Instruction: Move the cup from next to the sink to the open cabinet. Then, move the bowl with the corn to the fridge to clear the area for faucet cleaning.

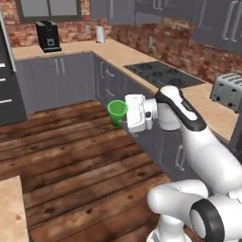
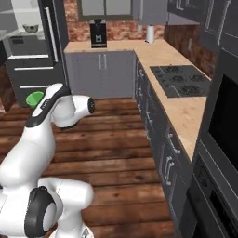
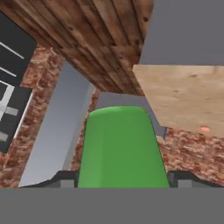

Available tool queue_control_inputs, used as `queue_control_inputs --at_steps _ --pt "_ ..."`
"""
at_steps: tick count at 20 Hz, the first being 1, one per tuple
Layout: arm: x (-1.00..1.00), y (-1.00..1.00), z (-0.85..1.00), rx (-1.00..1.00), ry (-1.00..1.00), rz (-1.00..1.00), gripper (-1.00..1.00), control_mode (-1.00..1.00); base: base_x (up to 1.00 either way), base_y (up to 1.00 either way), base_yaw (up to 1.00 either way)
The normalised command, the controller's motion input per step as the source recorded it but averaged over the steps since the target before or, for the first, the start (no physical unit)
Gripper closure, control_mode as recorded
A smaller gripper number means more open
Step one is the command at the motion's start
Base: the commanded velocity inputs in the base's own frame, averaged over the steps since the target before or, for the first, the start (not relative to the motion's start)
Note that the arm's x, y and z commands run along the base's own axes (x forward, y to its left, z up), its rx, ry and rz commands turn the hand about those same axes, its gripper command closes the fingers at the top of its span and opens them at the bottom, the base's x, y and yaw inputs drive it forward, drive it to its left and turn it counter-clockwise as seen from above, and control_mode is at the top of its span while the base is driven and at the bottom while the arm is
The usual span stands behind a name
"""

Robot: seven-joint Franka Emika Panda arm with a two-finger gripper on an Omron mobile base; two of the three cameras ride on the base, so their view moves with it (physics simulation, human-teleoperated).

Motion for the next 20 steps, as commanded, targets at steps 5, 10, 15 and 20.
queue_control_inputs --at_steps 5,10,15,20 --pt "0.00 0.00 0.00 0.00 0.00 0.00 1.00 1.00 1.00 0.52 -0.08" --pt "0.00 0.00 0.00 0.00 0.00 0.00 1.00 1.00 1.00 0.14 -0.34" --pt "0.00 0.00 0.00 0.00 0.00 0.00 1.00 1.00 1.00 0.11 -0.47" --pt "0.00 0.00 0.00 0.00 0.00 0.00 1.00 1.00 1.00 0.60 -0.53"
